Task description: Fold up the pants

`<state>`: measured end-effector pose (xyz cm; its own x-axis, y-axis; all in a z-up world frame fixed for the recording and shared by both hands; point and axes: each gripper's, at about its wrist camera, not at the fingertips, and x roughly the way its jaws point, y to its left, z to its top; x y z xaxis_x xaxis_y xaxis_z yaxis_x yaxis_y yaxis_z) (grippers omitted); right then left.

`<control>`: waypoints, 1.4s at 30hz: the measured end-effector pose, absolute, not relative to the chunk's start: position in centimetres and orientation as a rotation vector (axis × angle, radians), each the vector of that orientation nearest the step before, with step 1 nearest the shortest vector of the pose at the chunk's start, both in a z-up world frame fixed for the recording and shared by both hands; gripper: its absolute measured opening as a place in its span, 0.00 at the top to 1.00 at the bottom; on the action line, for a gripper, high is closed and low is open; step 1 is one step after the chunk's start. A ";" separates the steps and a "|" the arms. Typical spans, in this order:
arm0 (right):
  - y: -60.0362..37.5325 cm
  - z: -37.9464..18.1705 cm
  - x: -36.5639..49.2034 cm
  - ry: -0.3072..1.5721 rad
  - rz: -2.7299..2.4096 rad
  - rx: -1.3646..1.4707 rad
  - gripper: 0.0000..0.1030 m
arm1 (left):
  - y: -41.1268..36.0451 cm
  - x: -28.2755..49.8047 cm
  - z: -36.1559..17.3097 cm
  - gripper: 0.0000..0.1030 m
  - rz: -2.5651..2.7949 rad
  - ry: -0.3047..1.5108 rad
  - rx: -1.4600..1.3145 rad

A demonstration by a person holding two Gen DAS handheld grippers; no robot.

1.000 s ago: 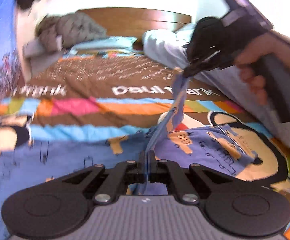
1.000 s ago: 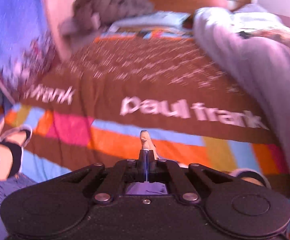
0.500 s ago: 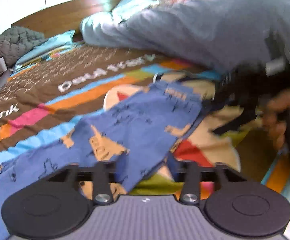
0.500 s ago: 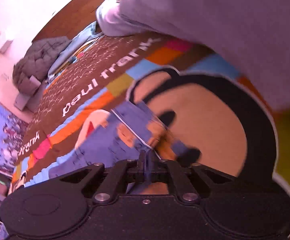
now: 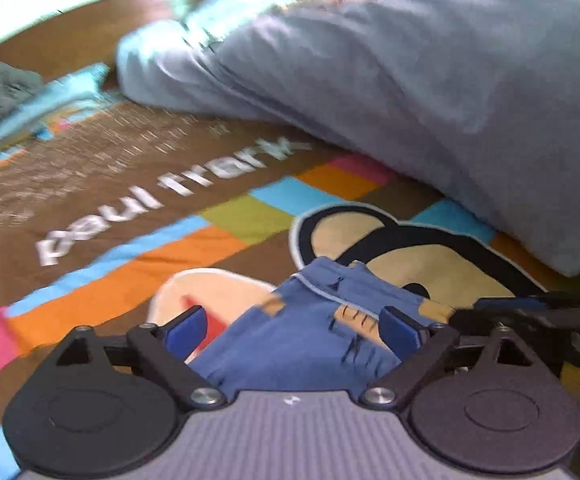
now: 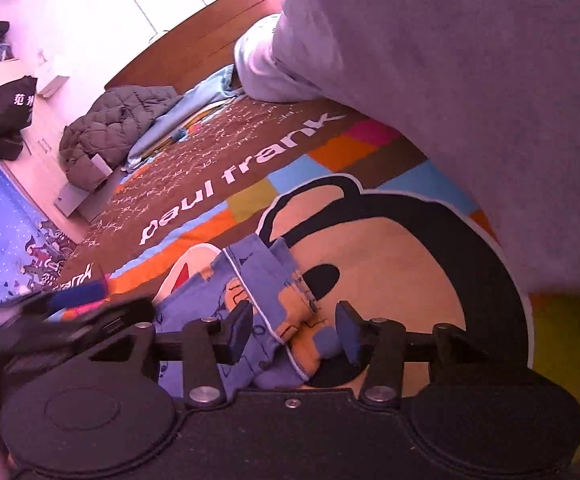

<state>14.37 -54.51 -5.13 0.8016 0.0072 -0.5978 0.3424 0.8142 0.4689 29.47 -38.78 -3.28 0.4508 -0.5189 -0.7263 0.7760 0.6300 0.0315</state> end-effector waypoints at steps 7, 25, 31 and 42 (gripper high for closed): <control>-54.8 -4.7 14.6 0.613 -0.158 0.529 0.54 | -42.7 34.0 -5.1 0.15 -0.854 0.864 0.410; -54.0 -3.9 13.4 0.603 -0.133 0.451 0.91 | -45.5 32.9 -3.2 0.93 -0.920 0.911 0.421; -55.2 -5.3 13.1 0.657 -0.169 0.490 0.91 | -46.9 32.4 -4.8 0.84 -0.861 0.890 0.490; -54.2 -5.0 13.6 0.662 -0.246 0.329 0.27 | -33.6 27.8 -1.4 0.01 -0.570 0.765 0.216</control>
<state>13.63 -54.16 -4.98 0.7628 -0.1185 -0.6357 0.3258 0.9196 0.2195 27.84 -33.61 -1.38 0.5799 -0.4076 -0.7054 0.5598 0.8284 -0.0185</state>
